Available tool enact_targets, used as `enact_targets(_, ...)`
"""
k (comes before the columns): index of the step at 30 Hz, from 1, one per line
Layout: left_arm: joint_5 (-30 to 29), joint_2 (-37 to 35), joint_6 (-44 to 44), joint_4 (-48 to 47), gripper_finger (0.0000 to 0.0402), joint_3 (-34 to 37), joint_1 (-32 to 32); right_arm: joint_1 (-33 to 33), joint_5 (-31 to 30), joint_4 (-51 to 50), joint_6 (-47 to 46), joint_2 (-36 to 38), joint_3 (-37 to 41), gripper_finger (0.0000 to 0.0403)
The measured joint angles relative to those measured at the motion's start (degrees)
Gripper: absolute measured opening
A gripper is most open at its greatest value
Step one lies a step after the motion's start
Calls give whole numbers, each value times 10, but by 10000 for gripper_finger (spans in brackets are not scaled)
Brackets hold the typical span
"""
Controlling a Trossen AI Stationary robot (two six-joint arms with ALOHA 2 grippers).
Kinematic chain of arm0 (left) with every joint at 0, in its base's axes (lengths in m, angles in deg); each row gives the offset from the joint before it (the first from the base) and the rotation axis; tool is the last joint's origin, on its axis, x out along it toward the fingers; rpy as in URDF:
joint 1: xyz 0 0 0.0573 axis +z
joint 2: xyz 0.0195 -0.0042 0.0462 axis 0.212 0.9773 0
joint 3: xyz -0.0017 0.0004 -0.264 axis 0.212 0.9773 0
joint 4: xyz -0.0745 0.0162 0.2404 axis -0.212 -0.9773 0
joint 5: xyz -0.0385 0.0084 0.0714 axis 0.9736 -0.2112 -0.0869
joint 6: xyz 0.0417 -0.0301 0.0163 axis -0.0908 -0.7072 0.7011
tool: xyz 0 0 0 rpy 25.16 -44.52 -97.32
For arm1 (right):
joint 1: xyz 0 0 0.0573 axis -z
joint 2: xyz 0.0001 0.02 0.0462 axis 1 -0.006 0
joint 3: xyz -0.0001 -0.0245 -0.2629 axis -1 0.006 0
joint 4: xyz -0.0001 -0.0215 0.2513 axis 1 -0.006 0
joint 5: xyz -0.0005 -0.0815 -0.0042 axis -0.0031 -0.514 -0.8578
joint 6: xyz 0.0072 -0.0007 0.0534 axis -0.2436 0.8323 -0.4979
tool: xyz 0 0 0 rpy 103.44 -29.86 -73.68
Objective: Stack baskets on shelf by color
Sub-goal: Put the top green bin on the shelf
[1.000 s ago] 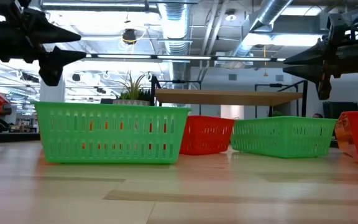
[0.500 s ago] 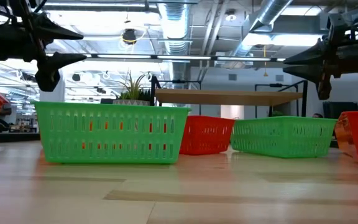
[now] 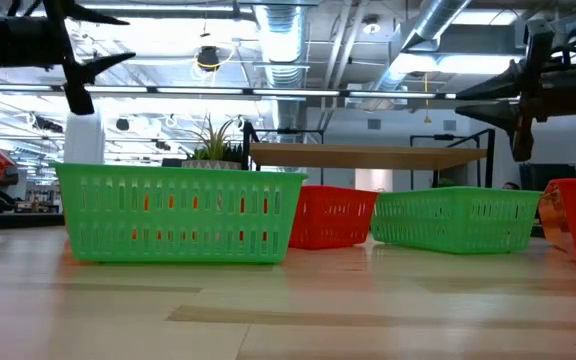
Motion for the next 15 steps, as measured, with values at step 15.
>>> enact_targets(15, -25, 4, 8, -2, 179, -48, 0, 1, 47, 1, 25, -13, -160, 120)
